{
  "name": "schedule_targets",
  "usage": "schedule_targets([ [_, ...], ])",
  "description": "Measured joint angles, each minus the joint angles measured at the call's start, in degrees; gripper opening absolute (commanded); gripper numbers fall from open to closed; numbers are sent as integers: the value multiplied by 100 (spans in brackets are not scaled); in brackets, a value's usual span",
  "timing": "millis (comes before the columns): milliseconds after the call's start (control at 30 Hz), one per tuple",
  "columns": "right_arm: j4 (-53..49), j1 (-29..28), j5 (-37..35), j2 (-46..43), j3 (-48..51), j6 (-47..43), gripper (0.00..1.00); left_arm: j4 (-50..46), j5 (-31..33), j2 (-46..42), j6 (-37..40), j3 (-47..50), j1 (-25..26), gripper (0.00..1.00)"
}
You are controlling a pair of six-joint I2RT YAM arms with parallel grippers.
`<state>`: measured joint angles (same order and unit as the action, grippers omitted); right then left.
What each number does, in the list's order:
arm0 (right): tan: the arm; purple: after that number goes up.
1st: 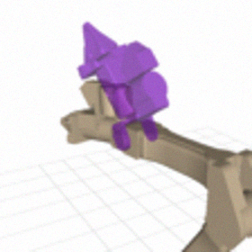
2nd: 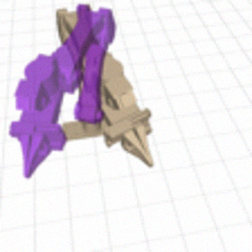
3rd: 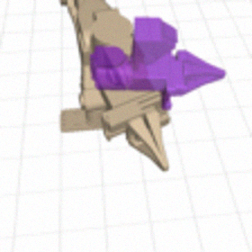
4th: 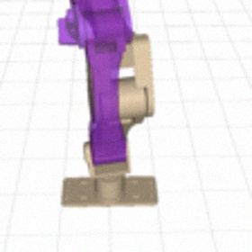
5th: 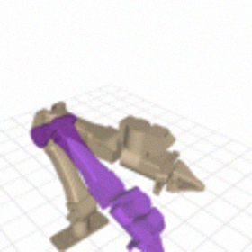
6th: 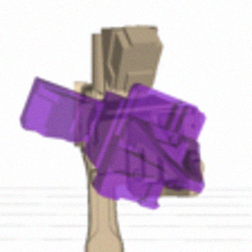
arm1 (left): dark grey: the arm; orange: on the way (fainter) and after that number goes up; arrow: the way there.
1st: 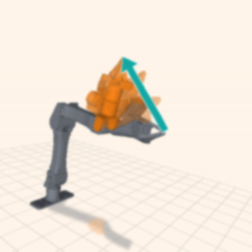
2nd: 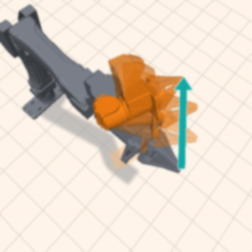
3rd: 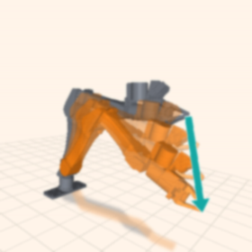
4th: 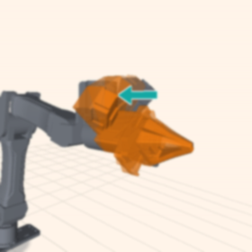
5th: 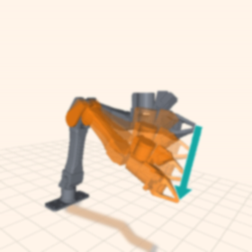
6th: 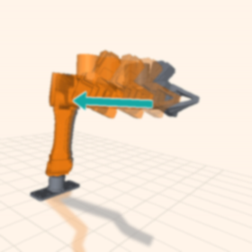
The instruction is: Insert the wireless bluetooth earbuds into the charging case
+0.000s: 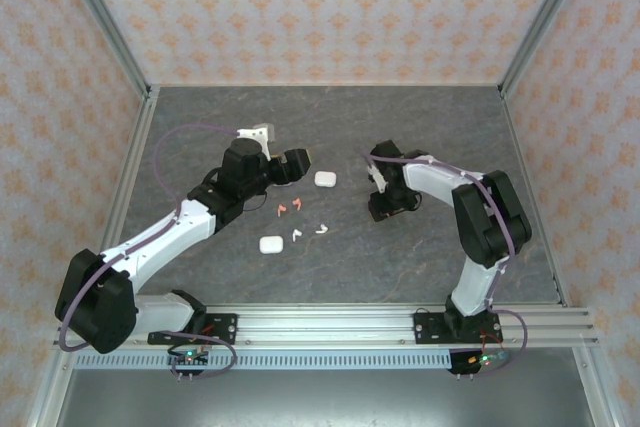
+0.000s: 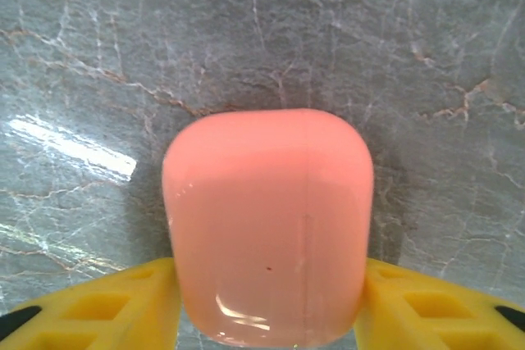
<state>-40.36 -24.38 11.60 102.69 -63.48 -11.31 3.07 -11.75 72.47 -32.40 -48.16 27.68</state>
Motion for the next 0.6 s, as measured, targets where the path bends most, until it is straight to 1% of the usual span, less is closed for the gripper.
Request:
schedule_targets([
  [167,24,-55,-59,-9,0,-96,41,-70,24,-111,164,2,-11,87],
  [333,264,-173,-317,-232,201,-234,38,-90,-66,-361,245,103,-138,87],
  [433,544,-286,-507,-592,439,-358,37,-98,-321,-455,247,149,-278,87],
  [600,1093,-767,-710,-1648,828,-627,37,-116,-1082,-560,297,249,-459,84],
])
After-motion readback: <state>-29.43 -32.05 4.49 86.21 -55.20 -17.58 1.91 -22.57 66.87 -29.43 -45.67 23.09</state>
